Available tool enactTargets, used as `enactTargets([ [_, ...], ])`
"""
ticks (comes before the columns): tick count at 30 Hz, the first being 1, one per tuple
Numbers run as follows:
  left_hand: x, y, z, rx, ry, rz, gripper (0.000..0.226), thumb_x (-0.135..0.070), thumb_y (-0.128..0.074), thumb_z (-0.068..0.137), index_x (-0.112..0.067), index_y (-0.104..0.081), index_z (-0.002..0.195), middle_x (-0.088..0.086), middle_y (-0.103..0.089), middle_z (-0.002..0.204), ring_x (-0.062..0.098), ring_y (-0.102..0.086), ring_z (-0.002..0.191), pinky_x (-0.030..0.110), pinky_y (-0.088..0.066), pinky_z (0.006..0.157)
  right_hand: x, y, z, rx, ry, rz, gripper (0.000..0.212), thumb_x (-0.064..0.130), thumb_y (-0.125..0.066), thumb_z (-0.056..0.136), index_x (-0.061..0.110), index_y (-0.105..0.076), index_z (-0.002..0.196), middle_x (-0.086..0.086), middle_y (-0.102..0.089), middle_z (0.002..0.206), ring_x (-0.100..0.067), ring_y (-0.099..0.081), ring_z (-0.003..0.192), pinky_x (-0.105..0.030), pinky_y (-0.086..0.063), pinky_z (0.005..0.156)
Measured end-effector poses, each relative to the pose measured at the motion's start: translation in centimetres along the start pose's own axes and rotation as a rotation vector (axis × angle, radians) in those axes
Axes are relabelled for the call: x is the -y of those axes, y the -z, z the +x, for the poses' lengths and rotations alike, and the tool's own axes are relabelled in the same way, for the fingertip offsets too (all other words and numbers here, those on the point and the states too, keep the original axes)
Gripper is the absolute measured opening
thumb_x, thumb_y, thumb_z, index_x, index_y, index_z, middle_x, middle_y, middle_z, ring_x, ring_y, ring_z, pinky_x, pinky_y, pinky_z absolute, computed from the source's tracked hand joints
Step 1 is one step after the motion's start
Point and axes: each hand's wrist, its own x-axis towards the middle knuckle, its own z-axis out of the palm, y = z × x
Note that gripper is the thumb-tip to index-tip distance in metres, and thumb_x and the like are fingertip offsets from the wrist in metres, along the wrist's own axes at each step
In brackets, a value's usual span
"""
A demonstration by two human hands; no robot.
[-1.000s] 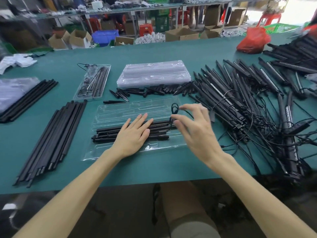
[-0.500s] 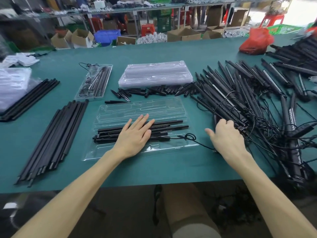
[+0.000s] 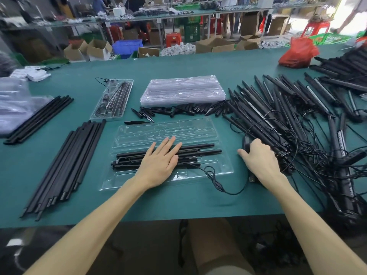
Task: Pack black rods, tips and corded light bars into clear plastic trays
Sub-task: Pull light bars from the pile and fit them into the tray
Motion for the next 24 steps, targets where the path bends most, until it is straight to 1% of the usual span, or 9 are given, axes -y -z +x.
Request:
enactTargets([
  [5, -0.1, -0.1, 0.0, -0.011, 0.001, 0.001, 0.061, -0.054, 0.001, 0.100, -0.040, -0.007, 0.160, -0.016, 0.007, 0.167, 0.002, 0.013, 0.152, 0.040, 0.005, 0.126, 1.4, 1.4, 0.2, -0.009, 0.123, 0.426, 0.023, 0.034, -0.063, 0.094, 0.014, -0.055, 0.101, -0.001, -0.065, 0.091, -0.012, -0.059, 0.075, -0.026, -0.044, 0.059],
  [7, -0.1, 0.0, 0.0, -0.013, -0.002, -0.003, 0.061, -0.054, 0.000, 0.100, -0.040, -0.007, 0.160, -0.017, 0.007, 0.167, 0.001, 0.013, 0.152, 0.041, 0.005, 0.126, 2.5, 2.5, 0.1, -0.051, 0.208, 0.539, 0.017, 0.028, -0.063, 0.093, 0.012, -0.060, 0.098, 0.000, -0.070, 0.085, -0.016, -0.066, 0.078, -0.035, -0.055, 0.070],
  [10, -0.1, 0.0, -0.1, -0.011, -0.002, -0.009, 0.061, -0.054, 0.000, 0.101, -0.040, -0.006, 0.160, -0.017, 0.008, 0.166, 0.000, 0.015, 0.151, 0.041, 0.005, 0.126, 4.3, 4.4, -0.2, -0.095, 0.342, 0.650, 0.011, 0.020, -0.064, 0.095, 0.009, -0.063, 0.096, -0.001, -0.072, 0.083, -0.015, -0.072, 0.079, -0.047, -0.057, 0.082],
  [12, -0.1, 0.0, -0.2, -0.018, 0.000, -0.003, 0.060, -0.053, 0.000, 0.101, -0.040, -0.006, 0.159, -0.018, 0.008, 0.166, 0.000, 0.015, 0.151, 0.040, 0.005, 0.126, 5.9, 5.7, -0.4, -0.145, 0.439, 0.665, 0.009, 0.018, -0.064, 0.096, 0.010, -0.063, 0.099, -0.002, -0.071, 0.086, -0.014, -0.071, 0.080, -0.042, -0.057, 0.082],
  [15, -0.2, 0.0, -0.2, -0.032, 0.002, -0.008, 0.058, -0.052, -0.004, 0.103, -0.040, -0.007, 0.159, -0.018, 0.007, 0.166, 0.000, 0.013, 0.151, 0.040, 0.005, 0.126, 8.8, 7.3, -0.6, -0.196, 0.639, 0.649, 0.017, 0.018, -0.064, 0.097, 0.017, -0.064, 0.114, 0.008, -0.070, 0.095, -0.006, -0.067, 0.085, -0.022, -0.054, 0.080],
  [17, -0.2, 0.0, -0.2, -0.032, 0.002, -0.013, 0.058, -0.052, -0.004, 0.103, -0.041, -0.006, 0.159, -0.019, 0.007, 0.166, -0.001, 0.013, 0.151, 0.039, 0.005, 0.126, 10.4, 7.4, -0.3, -0.140, 0.707, 0.632, 0.021, 0.017, -0.063, 0.098, 0.016, -0.065, 0.118, 0.009, -0.070, 0.097, -0.006, -0.067, 0.086, -0.017, -0.052, 0.079],
  [19, -0.2, 0.0, -0.2, -0.030, 0.002, -0.014, 0.059, -0.054, -0.002, 0.101, -0.042, -0.006, 0.159, -0.019, 0.007, 0.166, -0.001, 0.013, 0.151, 0.040, 0.004, 0.126, 11.2, 6.2, 0.1, -0.001, 0.681, 0.576, 0.019, 0.012, -0.060, 0.098, 0.010, -0.065, 0.117, 0.003, -0.073, 0.094, -0.016, -0.070, 0.086, -0.028, -0.055, 0.083],
  [21, -0.2, 0.1, -0.2, -0.028, 0.002, -0.022, 0.059, -0.054, -0.002, 0.101, -0.042, -0.007, 0.159, -0.018, 0.006, 0.166, 0.000, 0.013, 0.151, 0.040, 0.004, 0.126, 11.0, 4.1, 0.3, 0.173, 0.623, 0.559, 0.018, 0.008, -0.056, 0.099, 0.007, -0.060, 0.117, -0.001, -0.076, 0.093, -0.019, -0.072, 0.083, -0.037, -0.055, 0.087],
  [24, -0.2, 0.2, -0.2, -0.033, -0.001, -0.024, 0.058, -0.053, -0.006, 0.103, -0.040, -0.010, 0.159, -0.016, 0.003, 0.167, 0.001, 0.011, 0.152, 0.041, 0.003, 0.126, 9.7, 0.6, 0.0, 0.364, 0.573, 0.612, 0.013, 0.004, -0.052, 0.100, 0.010, -0.052, 0.112, -0.003, -0.077, 0.093, -0.017, -0.072, 0.079, -0.032, -0.052, 0.082],
])
